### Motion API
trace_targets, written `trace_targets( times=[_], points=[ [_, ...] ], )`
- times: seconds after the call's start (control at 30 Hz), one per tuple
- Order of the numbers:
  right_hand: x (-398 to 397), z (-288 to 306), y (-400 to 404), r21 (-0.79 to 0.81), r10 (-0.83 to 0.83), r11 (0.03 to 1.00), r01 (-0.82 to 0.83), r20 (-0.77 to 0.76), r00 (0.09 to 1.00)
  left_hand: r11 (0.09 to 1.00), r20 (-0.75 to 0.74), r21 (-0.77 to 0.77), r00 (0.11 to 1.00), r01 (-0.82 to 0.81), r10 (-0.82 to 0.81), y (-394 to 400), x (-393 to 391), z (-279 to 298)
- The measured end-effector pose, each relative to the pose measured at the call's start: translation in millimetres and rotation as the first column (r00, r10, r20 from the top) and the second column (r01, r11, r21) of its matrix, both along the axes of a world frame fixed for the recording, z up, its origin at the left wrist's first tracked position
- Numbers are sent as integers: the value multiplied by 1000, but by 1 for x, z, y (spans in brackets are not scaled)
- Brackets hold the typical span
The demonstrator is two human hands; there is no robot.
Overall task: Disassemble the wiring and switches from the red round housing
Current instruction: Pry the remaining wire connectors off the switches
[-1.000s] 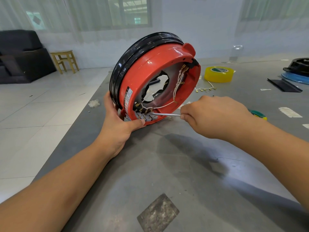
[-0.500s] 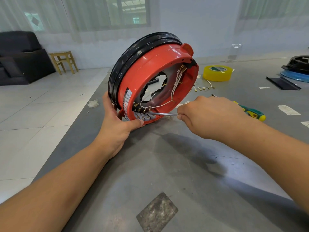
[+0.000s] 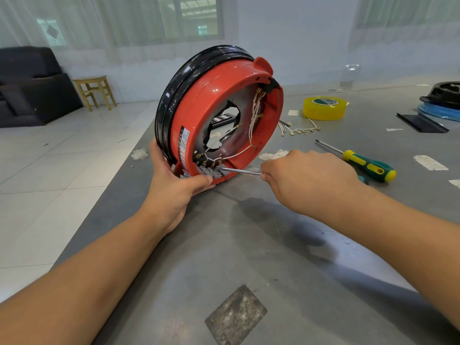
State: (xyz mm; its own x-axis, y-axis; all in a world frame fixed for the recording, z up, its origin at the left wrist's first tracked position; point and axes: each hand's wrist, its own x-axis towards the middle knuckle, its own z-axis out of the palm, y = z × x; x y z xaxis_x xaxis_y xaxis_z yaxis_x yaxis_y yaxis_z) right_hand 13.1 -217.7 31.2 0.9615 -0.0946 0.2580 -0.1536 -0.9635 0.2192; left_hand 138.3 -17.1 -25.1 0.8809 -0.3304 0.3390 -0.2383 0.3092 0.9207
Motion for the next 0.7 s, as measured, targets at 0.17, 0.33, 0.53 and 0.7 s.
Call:
trace_targets(
  times=[0.17, 0.33, 0.53, 0.7],
  points=[
    [1, -9, 4, 2, -16, 1000, 16, 19, 1000, 999, -16, -39, 1000, 12, -12, 0, -1, 0],
    [1, -16, 10, 37, -36, 999, 35, 34, 999, 996, -54, -88, 998, 6, -11, 0, 0, 1],
    [4, -18, 9, 77, -34, 997, 31, 40, 999, 995, -62, -104, 998, -2, -4, 1, 3, -2],
    [4, -7, 2, 89, 12, 996, -13, 14, 1000, 997, -27, -74, 999, 27, -29, 1, 3, -2]
  ],
)
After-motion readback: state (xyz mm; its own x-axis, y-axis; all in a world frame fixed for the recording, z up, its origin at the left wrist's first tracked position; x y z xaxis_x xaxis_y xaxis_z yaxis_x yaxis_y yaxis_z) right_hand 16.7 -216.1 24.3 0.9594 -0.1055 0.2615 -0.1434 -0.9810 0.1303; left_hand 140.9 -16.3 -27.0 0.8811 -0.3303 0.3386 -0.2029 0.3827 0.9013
